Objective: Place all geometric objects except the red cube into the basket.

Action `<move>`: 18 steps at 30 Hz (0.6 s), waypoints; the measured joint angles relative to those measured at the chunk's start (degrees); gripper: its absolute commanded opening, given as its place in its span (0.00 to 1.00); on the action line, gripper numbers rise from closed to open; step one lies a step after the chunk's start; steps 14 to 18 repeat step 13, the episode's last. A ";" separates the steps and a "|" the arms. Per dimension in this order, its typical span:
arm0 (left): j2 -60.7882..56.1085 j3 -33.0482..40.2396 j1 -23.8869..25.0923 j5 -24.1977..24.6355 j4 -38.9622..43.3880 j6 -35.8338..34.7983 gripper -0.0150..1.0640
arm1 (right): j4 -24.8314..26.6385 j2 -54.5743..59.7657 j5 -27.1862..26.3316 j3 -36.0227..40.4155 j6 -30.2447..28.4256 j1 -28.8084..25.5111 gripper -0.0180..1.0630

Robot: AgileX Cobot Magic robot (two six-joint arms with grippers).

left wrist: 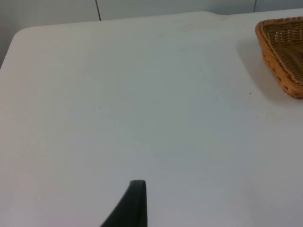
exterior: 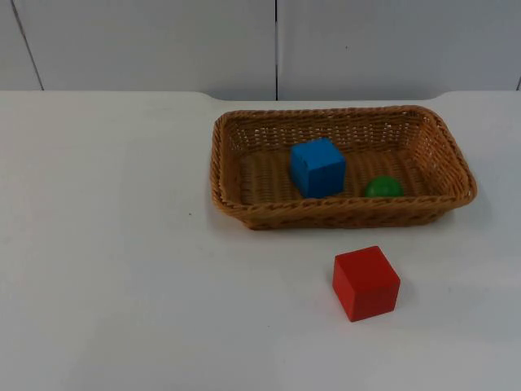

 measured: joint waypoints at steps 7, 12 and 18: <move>0.00 0.00 0.00 0.00 0.00 0.00 0.99 | 0.00 0.00 0.00 0.00 0.00 0.00 0.74; 0.00 0.00 0.79 0.00 0.00 0.00 0.99 | 0.00 0.00 -0.11 0.00 0.00 0.00 0.74; 0.00 0.00 1.63 0.00 0.00 0.00 0.99 | 0.00 0.00 -0.11 0.00 0.00 0.00 0.74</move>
